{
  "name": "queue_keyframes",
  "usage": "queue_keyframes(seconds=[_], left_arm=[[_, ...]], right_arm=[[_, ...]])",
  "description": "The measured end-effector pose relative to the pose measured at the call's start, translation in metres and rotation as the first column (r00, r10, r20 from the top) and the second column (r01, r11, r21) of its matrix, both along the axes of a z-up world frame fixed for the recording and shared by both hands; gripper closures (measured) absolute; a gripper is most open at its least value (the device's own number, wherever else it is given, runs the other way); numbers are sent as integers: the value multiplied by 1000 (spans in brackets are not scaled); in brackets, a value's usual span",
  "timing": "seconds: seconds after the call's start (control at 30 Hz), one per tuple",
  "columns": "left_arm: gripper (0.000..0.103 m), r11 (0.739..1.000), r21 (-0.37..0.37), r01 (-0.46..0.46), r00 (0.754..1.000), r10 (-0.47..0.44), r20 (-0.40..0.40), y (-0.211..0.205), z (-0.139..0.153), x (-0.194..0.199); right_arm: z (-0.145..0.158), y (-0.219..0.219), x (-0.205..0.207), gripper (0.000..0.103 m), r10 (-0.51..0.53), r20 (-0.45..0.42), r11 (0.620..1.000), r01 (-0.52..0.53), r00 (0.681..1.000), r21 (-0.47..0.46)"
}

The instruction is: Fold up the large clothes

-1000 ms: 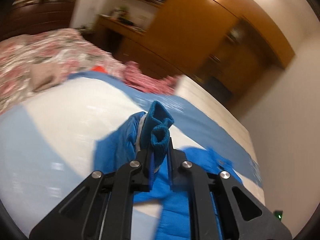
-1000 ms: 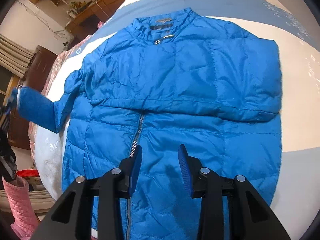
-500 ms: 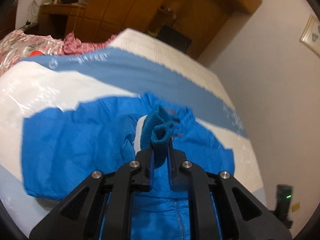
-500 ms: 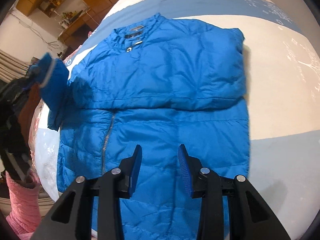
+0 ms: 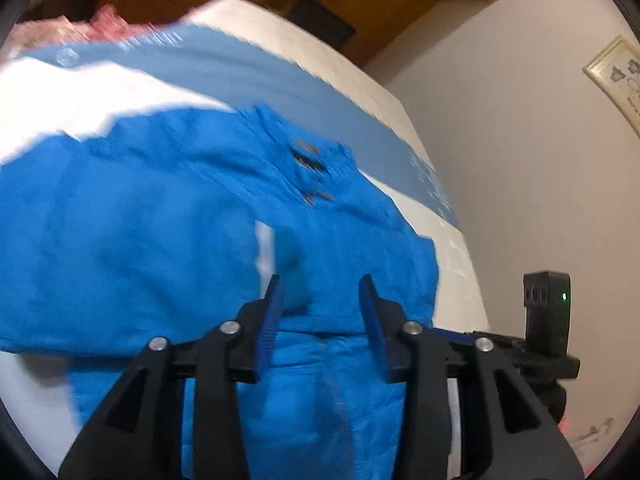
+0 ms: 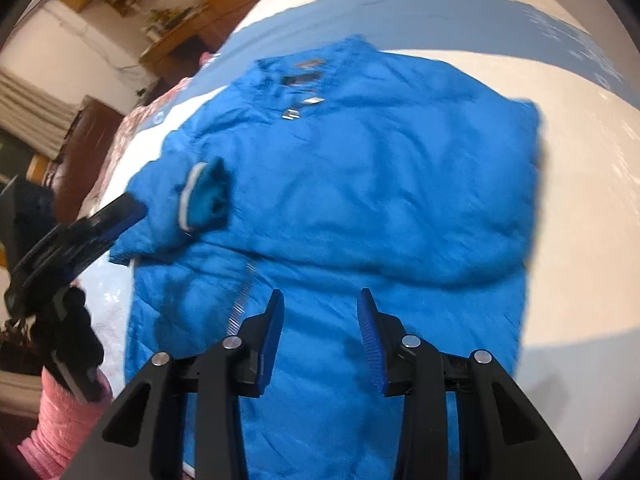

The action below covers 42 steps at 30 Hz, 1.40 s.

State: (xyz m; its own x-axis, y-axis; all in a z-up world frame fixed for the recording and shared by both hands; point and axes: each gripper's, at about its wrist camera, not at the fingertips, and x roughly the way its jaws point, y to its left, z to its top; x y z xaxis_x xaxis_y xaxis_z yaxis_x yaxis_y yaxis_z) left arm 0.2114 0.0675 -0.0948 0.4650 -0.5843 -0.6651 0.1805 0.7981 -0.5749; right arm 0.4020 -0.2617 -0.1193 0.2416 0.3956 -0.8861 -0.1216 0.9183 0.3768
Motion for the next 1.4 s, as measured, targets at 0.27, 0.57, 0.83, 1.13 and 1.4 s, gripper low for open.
queue_keyframes(seconds=[0.27,0.57,0.83,1.13,1.4], left_arm=[[68,922,333,-196,967,238,-89,64,-33,22],[68,926,336,-174,968,224,-114,59,-55,30],[68,926,323,-194,975,218,-40,60,-15,26],[68,929,326,-178,984,170,52,39,12,38],[68,920,380,-92,994,104,-12,-3,-23,60]], right_arm=[[-13,87,64,64,136,-28,990,-135,990,49],[-50,127,95,73,190,-98,981,-185,977,64],[-12,97,90,96,160,21,982,-161,987,99],[27,-24,79,96,-41,118,997,48,992,-54],[6,-114,60,96,-212,73,971,219,974,-97]])
